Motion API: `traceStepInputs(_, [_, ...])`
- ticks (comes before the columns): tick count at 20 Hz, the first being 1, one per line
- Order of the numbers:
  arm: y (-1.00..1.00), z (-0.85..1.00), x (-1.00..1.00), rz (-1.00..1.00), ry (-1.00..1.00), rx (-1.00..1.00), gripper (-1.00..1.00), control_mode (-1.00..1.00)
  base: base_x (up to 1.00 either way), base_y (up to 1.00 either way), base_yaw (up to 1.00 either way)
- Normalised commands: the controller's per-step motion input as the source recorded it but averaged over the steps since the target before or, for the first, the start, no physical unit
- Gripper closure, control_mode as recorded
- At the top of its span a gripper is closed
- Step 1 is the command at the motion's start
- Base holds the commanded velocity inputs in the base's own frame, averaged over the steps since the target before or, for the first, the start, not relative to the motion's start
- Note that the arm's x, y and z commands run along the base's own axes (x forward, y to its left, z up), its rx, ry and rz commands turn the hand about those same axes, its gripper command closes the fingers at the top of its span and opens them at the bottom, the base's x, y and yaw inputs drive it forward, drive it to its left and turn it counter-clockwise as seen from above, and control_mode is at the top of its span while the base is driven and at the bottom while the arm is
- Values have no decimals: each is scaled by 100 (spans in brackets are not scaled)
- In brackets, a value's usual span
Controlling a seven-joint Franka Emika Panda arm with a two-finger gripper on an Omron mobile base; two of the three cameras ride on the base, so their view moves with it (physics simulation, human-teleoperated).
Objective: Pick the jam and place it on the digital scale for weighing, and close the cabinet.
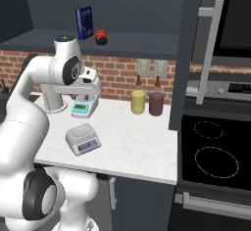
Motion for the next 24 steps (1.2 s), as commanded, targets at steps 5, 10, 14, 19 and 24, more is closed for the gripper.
traceStepInputs(5, [0, 0, -33, 0, -5, 0, -100, -100, 0, 0, 0])
traceStepInputs(10, [0, 3, -75, 0, -34, 0, -100, -100, 0, 0, 0])
traceStepInputs(14, [0, 19, -61, 0, -40, 0, -100, -100, 0, 0, 0])
traceStepInputs(19, [0, 52, -46, 0, -34, 0, -100, -100, 0, 0, 0])
traceStepInputs(24, [0, 90, -34, 0, -11, 0, -100, -100, 0, 0, 0])
